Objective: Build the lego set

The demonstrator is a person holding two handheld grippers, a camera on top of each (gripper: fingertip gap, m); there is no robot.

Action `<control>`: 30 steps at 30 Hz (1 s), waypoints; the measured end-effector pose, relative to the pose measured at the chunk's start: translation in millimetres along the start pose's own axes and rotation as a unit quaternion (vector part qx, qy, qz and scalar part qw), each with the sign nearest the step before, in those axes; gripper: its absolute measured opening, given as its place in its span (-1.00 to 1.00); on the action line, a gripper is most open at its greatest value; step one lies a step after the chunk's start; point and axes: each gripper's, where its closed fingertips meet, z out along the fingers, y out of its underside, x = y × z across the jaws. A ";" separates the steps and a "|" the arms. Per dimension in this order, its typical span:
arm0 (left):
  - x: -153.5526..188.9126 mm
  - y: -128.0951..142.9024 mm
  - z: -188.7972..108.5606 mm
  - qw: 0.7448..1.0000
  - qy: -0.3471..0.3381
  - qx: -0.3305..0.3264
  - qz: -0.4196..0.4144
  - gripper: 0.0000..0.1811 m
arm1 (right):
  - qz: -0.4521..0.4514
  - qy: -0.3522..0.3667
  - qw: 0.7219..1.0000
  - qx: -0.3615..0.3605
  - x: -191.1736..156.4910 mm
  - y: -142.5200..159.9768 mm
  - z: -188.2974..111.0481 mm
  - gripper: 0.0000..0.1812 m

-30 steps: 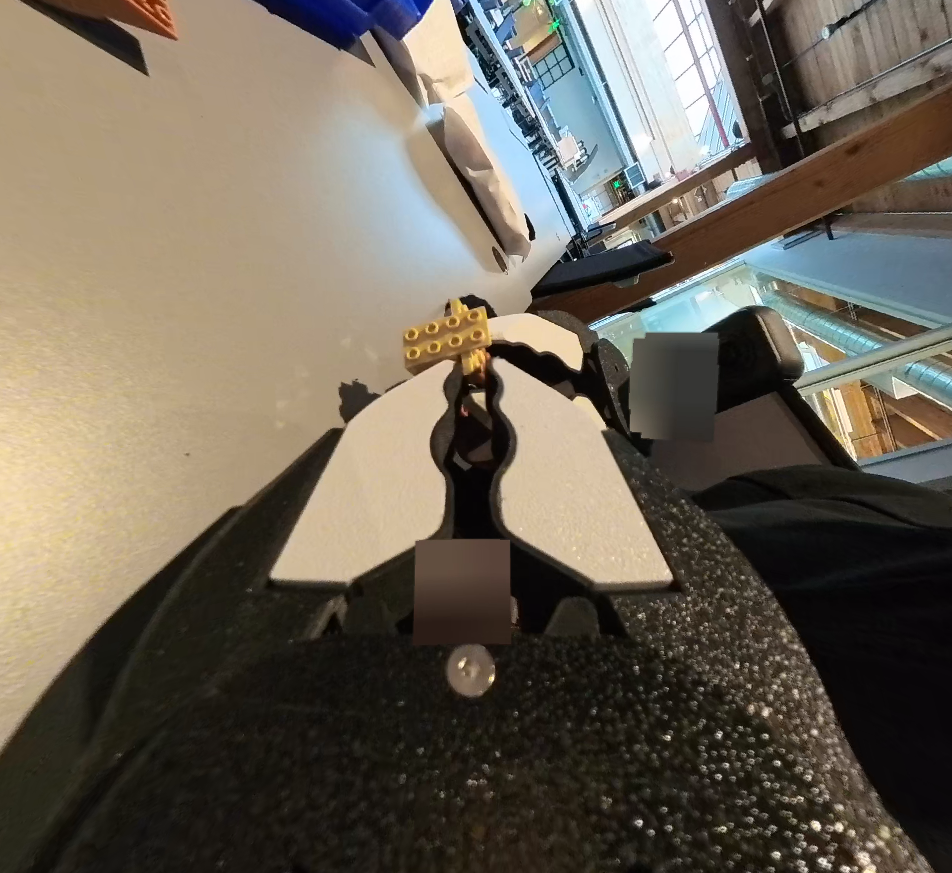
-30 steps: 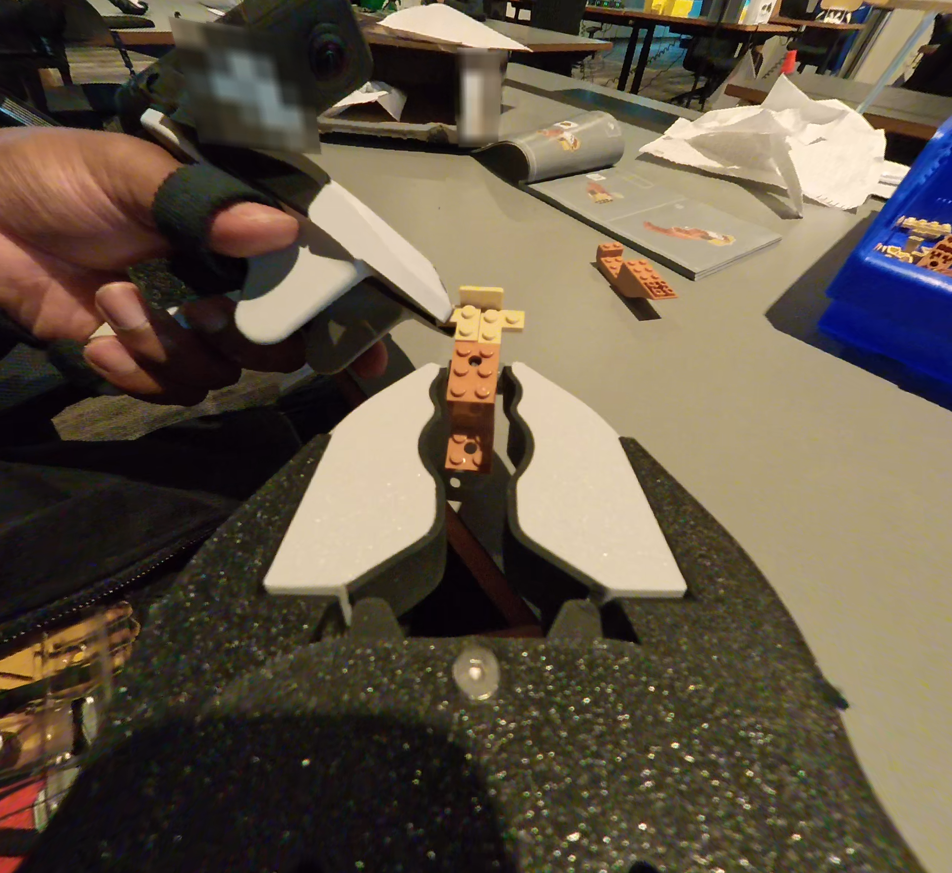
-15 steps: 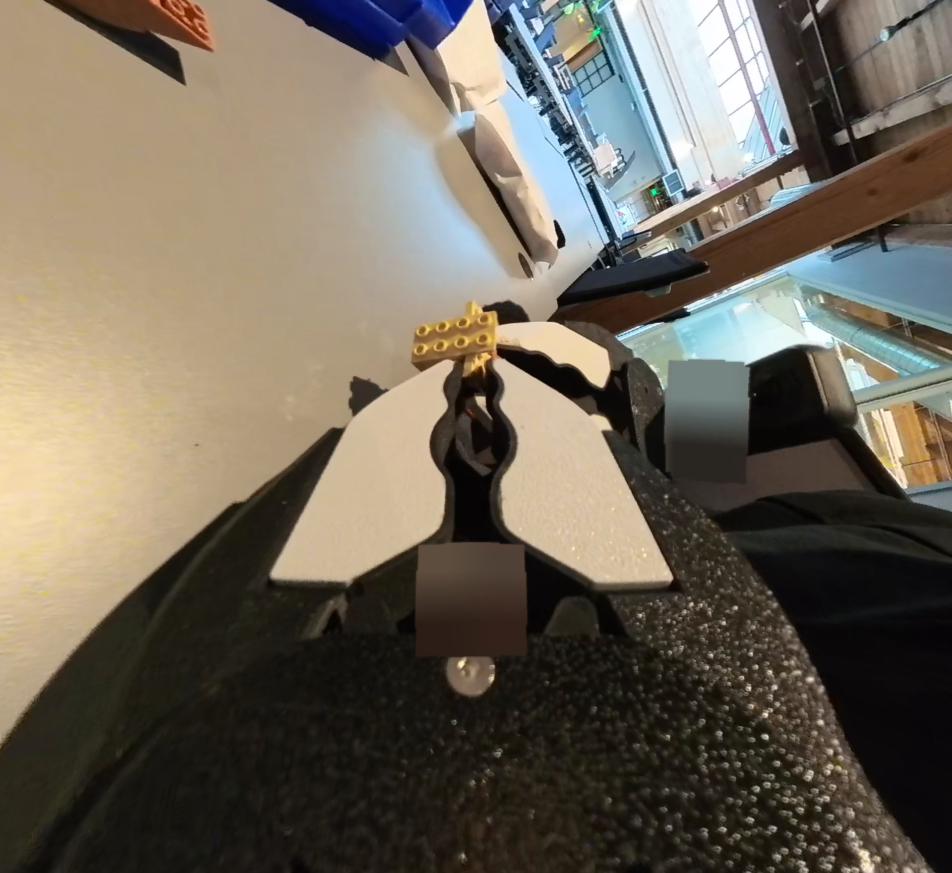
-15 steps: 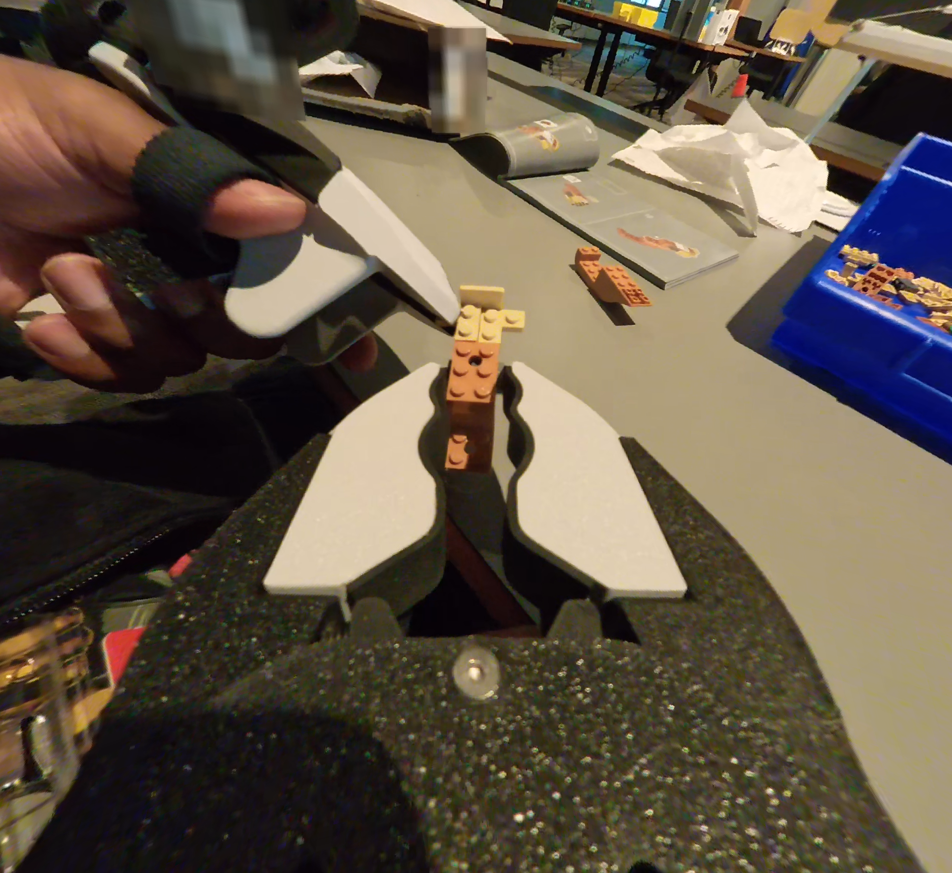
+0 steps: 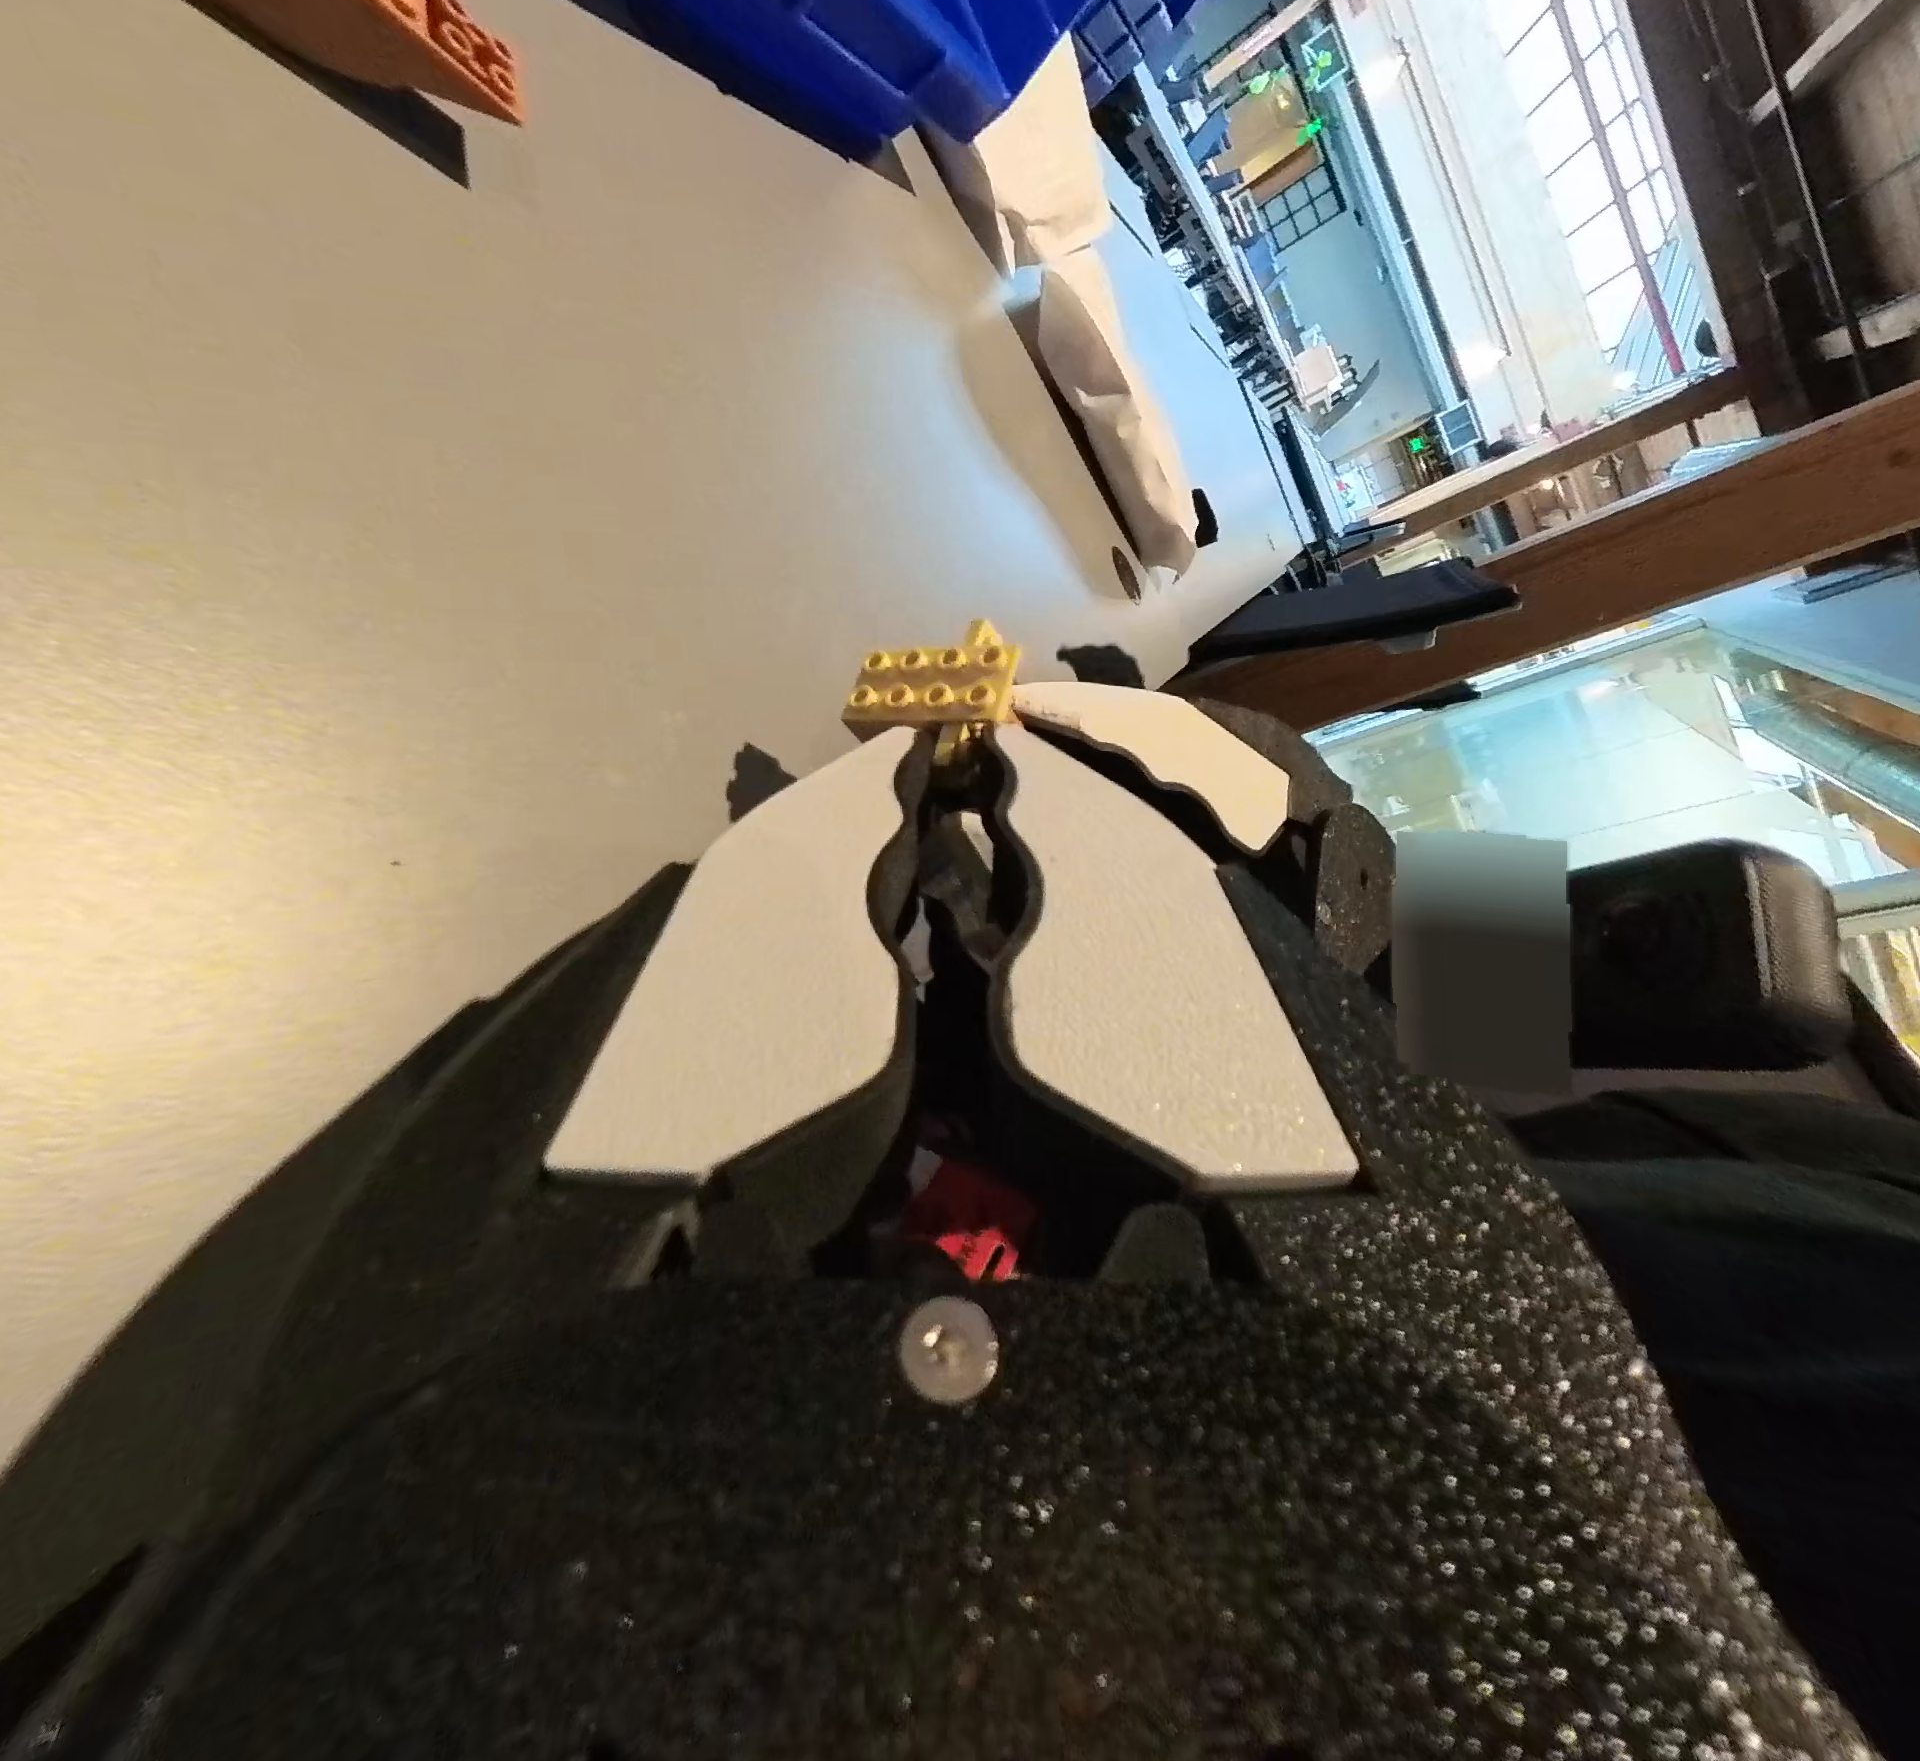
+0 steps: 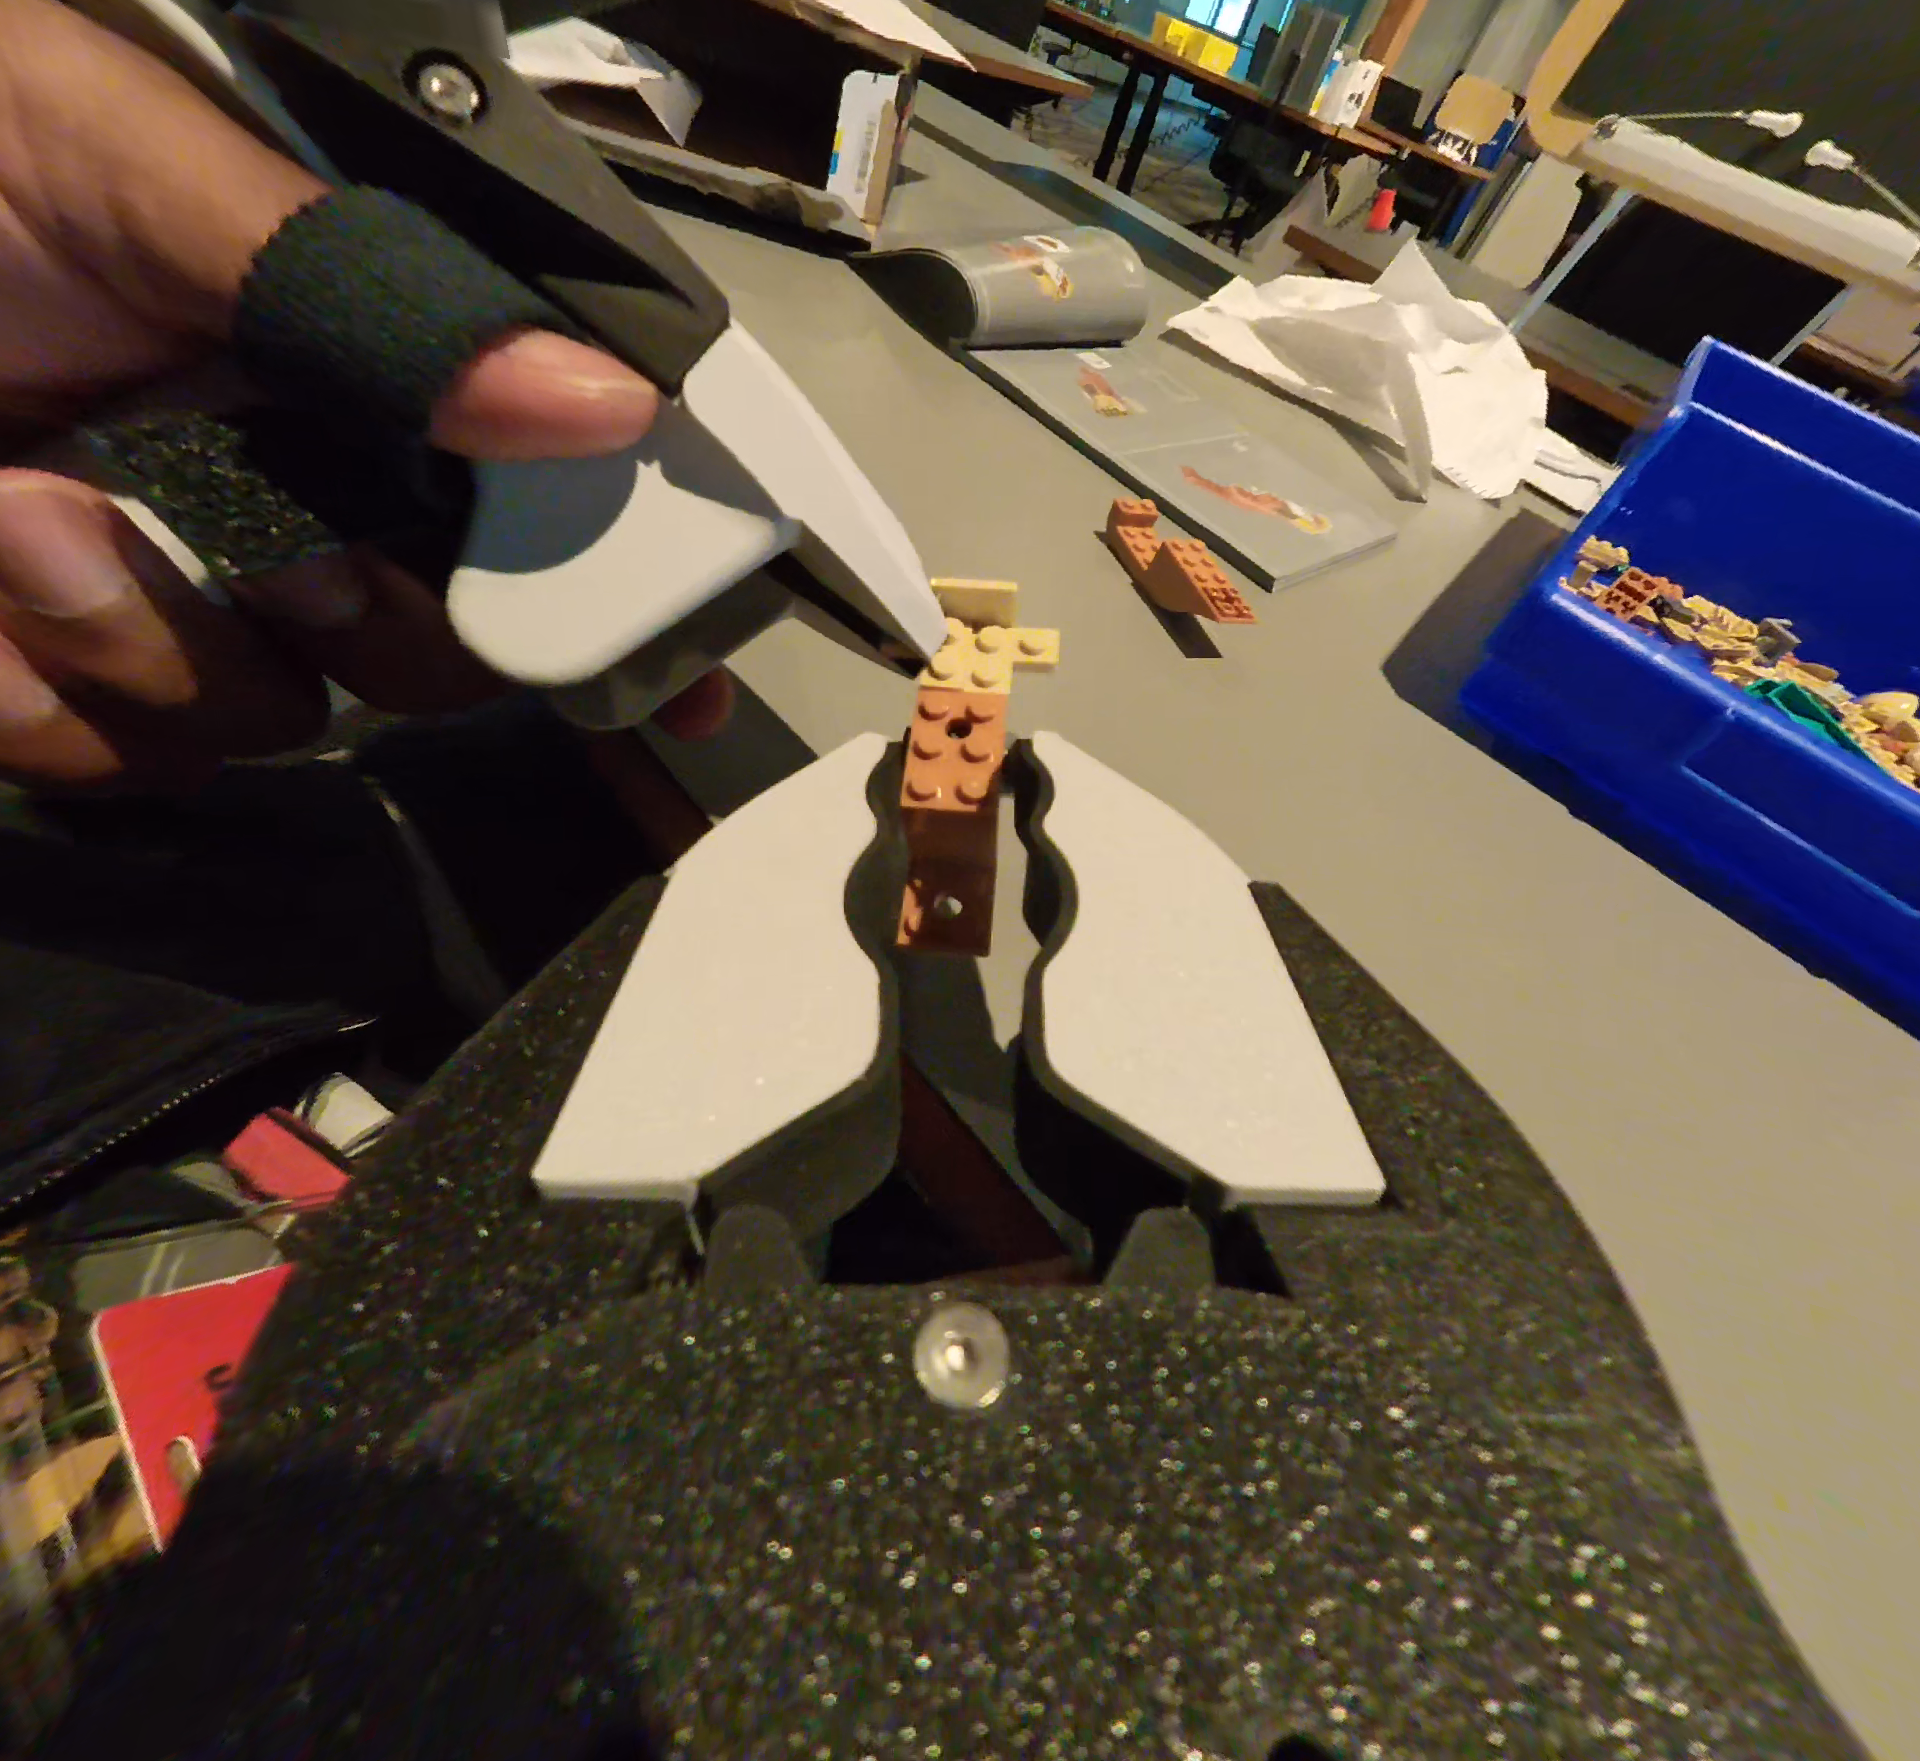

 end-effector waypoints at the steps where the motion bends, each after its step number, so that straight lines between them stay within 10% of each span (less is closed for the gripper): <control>1: -0.1 0.2 0.2 1.000 -0.002 0.001 0.000 -0.91 | 0.002 0.000 1.000 0.001 0.0 0.1 -0.2 -0.79; 30: 4.3 -3.2 1.9 0.998 0.025 0.021 -0.051 -0.71 | 0.009 0.011 0.999 0.030 4.3 -8.8 -5.4 -0.79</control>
